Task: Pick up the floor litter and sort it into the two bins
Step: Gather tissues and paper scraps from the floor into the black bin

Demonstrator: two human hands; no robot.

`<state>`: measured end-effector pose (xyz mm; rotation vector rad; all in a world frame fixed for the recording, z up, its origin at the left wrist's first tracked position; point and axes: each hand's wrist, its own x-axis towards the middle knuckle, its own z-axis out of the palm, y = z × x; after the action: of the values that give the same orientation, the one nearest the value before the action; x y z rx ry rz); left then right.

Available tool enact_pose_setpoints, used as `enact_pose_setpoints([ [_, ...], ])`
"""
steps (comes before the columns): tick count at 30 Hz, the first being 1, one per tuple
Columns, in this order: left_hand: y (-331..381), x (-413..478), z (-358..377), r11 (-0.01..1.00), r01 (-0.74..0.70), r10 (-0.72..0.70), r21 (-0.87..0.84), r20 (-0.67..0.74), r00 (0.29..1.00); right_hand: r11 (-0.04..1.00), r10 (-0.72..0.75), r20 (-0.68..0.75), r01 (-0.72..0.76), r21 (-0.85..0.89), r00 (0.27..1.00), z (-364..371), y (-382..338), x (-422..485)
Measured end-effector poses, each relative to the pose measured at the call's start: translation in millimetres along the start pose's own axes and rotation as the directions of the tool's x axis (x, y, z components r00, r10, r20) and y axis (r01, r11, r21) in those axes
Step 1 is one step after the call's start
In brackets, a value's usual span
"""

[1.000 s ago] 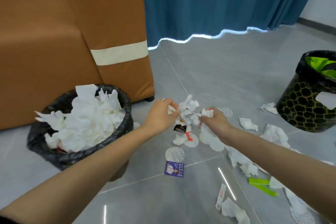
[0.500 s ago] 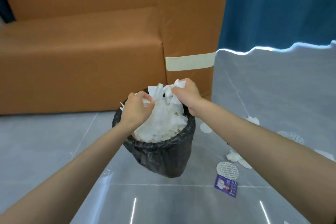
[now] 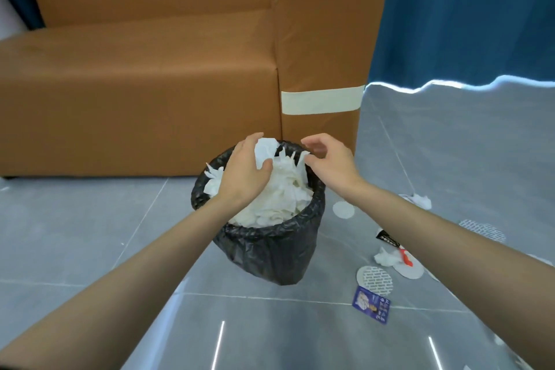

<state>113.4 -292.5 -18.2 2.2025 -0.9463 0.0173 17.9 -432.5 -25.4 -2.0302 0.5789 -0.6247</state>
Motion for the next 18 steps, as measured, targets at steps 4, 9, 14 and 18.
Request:
enact_pose_setpoints([
  [4,38,1,24,0.994,-0.070,0.073,-0.082,0.037,0.997,0.994,0.111,-0.044,-0.110,0.027,0.993,-34,33,-18],
  [9,75,-9,70,0.976,-0.125,0.152,-0.179,0.149,0.977,0.946,0.321,-0.064,-0.324,-0.035,0.945,-68,87,-55],
  [14,85,-32,124,0.968,-0.185,0.231,-0.170,0.314,0.921,0.843,0.529,0.048,-0.519,-0.139,0.847,-96,133,-100],
  [18,80,-53,169,0.974,-0.220,0.212,-0.050,0.540,0.814,0.791,0.581,0.107,-0.529,-0.307,0.807,-109,157,-124],
])
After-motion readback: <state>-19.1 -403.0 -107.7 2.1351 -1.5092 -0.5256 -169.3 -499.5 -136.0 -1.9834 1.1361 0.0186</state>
